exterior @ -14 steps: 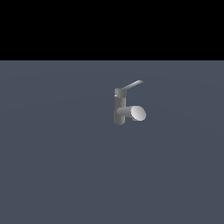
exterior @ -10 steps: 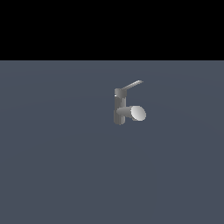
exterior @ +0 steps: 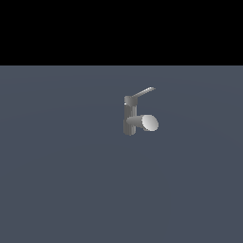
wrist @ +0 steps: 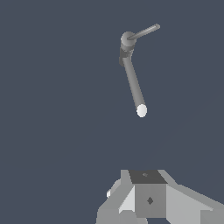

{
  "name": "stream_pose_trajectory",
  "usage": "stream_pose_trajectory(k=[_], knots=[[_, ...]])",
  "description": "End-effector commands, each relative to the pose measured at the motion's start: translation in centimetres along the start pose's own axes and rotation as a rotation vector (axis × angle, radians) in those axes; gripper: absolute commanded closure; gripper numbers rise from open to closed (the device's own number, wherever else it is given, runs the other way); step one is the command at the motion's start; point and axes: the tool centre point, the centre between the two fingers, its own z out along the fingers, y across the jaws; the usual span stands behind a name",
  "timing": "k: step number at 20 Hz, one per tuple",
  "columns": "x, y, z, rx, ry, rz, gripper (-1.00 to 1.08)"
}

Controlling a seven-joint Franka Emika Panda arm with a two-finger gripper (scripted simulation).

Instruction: Turn on the faucet by rotating a designated handle.

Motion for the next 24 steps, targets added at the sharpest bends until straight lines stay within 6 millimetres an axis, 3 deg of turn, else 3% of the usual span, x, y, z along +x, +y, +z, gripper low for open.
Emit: stream_pose_trajectory(k=[1, 13, 24], knots=[[1.0, -0.4, 0.9, 0.0, -0.001, 0.038, 1.08], [8.4, -2.5, 7.0, -0.004, -0.004, 0.31, 1.08], [16.2, -2.4, 13.1, -0.008, -0.006, 0.579, 1.08]])
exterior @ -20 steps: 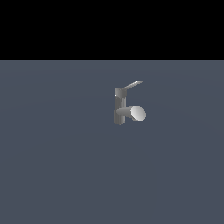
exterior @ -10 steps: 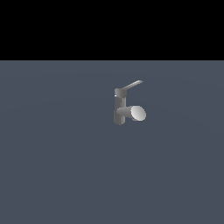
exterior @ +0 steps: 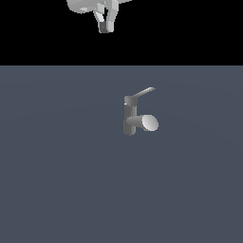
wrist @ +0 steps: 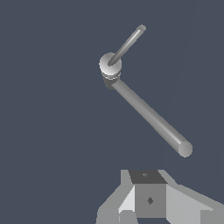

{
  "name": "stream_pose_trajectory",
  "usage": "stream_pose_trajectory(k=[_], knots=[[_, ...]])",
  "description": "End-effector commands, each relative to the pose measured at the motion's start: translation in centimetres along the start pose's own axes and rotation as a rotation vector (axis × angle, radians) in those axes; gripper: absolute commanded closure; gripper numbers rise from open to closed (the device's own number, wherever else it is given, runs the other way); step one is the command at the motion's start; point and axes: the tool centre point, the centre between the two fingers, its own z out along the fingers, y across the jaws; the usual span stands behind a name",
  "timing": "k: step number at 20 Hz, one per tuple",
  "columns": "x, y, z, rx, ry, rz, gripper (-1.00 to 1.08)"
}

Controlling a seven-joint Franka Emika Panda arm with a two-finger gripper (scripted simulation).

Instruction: Turn on the faucet by rotating a designated handle.

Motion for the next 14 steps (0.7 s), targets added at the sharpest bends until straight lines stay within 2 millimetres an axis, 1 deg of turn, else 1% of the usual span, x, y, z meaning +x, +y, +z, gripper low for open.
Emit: stream_pose_trajectory(k=[1, 8, 14], knots=[[1.6, -0.7, 1.4, 0.0, 0.0, 0.062, 1.08], [6.4, -2.0, 5.2, -0.005, 0.0, 0.233, 1.08], [10.9, -2.4, 8.5, -0.011, 0.0, 0.385, 1.08]])
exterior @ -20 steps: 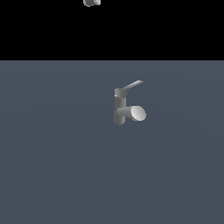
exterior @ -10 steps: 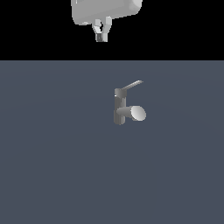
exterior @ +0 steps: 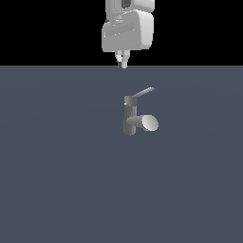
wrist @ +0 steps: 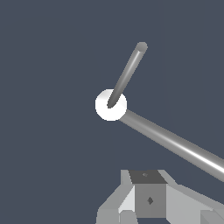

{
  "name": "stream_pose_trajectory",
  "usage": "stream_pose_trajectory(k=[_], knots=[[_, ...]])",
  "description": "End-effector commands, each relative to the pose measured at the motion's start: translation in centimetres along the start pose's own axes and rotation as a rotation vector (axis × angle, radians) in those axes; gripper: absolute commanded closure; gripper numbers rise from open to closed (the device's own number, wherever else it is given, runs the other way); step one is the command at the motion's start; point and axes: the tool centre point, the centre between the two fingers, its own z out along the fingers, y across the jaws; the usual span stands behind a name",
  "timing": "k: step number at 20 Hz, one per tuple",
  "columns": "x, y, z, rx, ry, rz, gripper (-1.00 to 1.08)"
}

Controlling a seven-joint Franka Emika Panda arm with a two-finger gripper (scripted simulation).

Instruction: Turn on the faucet by rotating a designated handle.

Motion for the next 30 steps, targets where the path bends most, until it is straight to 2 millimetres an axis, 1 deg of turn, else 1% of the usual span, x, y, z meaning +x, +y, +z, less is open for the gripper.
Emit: stream_pose_trajectory(k=[1, 6, 11, 17, 23, 26, 30], knots=[[1.8, -0.7, 1.4, -0.002, 0.001, 0.066, 1.08], [5.6, -1.7, 4.4, -0.007, 0.002, 0.201, 1.08], [9.4, -2.2, 7.0, -0.012, 0.003, 0.328, 1.08], [12.7, -2.2, 9.3, -0.015, 0.002, 0.44, 1.08], [14.6, -2.0, 10.6, -0.016, 0.001, 0.504, 1.08], [15.0, -2.0, 10.8, -0.016, 0.0, 0.517, 1.08], [15.0, -2.0, 10.8, -0.015, 0.0, 0.516, 1.08]])
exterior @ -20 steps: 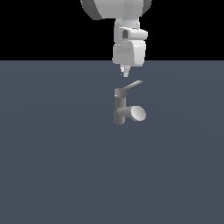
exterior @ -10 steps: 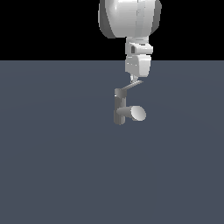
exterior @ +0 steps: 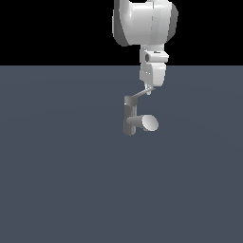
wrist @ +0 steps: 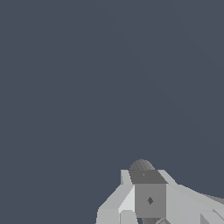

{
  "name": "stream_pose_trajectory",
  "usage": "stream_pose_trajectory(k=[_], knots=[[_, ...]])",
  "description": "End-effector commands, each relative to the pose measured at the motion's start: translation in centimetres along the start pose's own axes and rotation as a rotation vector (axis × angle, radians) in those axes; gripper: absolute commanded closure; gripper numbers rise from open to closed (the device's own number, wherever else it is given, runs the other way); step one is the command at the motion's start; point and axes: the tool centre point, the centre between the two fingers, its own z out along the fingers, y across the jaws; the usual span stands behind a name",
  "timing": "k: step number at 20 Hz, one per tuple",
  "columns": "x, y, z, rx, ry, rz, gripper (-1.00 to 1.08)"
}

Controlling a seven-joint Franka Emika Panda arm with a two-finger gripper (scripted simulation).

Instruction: Turn on the faucet by rotating a designated handle.

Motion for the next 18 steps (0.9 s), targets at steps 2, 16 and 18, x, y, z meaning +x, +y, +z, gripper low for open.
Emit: stream_pose_trajectory(k=[2, 16, 18], knots=[[0.0, 0.0, 0.0, 0.001, 0.0, 0.0, 1.08], [0.3, 3.1, 0.0, 0.001, 0.0, 0.0, 1.08], [0.3, 3.6, 0.0, 0.001, 0.0, 0.0, 1.08]])
